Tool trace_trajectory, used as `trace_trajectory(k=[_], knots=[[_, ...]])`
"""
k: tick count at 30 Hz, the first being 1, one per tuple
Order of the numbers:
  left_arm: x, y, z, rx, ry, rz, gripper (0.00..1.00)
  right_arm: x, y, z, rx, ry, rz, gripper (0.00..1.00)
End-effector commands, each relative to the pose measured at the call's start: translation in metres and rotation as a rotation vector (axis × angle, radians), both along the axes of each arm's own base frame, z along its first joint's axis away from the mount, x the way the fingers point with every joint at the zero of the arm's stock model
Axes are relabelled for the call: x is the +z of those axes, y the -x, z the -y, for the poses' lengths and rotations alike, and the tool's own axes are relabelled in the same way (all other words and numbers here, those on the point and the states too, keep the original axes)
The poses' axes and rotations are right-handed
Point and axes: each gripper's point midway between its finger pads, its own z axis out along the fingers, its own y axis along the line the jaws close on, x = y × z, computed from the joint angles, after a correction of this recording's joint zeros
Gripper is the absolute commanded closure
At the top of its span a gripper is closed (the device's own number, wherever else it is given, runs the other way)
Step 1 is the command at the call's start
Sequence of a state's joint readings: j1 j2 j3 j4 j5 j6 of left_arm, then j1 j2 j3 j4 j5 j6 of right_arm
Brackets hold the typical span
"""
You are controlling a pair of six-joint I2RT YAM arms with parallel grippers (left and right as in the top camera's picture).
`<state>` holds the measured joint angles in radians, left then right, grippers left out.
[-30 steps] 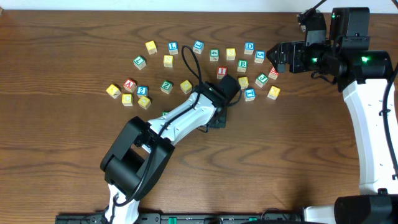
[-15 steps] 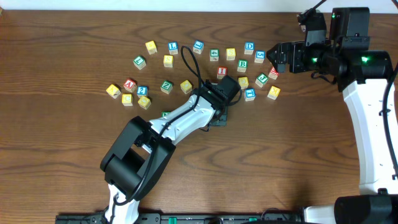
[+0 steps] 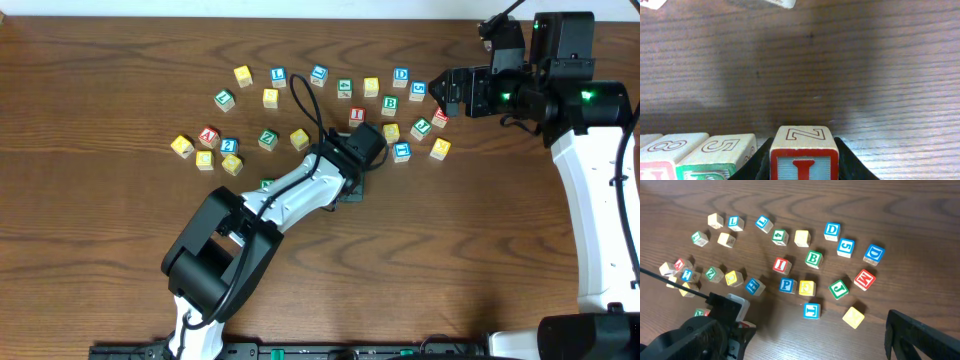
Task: Spell out NEURIPS
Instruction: 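Lower the red I block beside the green R block and release it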
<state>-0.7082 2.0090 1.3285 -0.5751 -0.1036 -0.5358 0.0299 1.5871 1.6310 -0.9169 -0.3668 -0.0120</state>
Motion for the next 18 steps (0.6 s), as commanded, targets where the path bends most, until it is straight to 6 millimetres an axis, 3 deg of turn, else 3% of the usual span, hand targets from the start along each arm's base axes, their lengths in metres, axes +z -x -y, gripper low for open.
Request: trace_trajectory(k=[1,11,18], knots=[[-0.0072,0.0011,-0.0069,0.030,-0.023,-0.004,0.73,-0.0019,0.0000,0.0007,0.008,0.003,-0.002,0.01],[-0.0084,0.0029,-0.0084,0.051,-0.022,-0.011,0.71,-0.0019,0.0000,0.0007,0.008,0.003,-0.002,0.01],[-0.0088,0.0041,-0.0095,0.051,-0.027,-0.016,0.65,-0.0019,0.0000,0.0007,0.008,0.003,-0.002,0.01]])
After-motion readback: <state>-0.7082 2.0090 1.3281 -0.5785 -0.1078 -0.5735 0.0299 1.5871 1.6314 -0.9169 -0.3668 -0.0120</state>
